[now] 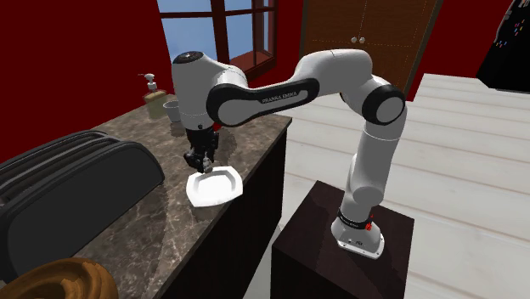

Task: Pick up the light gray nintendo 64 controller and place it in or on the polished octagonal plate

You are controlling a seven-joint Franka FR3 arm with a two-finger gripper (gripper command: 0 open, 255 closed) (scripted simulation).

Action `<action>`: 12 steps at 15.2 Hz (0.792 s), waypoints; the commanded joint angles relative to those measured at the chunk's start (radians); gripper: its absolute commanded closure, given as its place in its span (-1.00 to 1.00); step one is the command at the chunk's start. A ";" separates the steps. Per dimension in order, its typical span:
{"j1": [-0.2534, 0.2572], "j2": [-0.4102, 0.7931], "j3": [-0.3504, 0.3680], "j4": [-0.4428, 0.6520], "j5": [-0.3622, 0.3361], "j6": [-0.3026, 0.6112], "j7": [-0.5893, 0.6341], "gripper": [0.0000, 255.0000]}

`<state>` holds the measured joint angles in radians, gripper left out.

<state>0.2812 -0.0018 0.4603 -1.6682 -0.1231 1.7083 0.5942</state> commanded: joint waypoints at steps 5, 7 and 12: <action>0.016 0.027 0.015 -0.033 -0.014 0.053 0.041 1.00; 0.015 0.025 0.015 -0.062 -0.014 0.080 0.044 1.00; 0.014 0.025 0.014 -0.129 -0.017 0.146 0.052 1.00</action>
<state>0.2950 0.0225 0.4739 -1.7850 -0.1388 1.8416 0.6437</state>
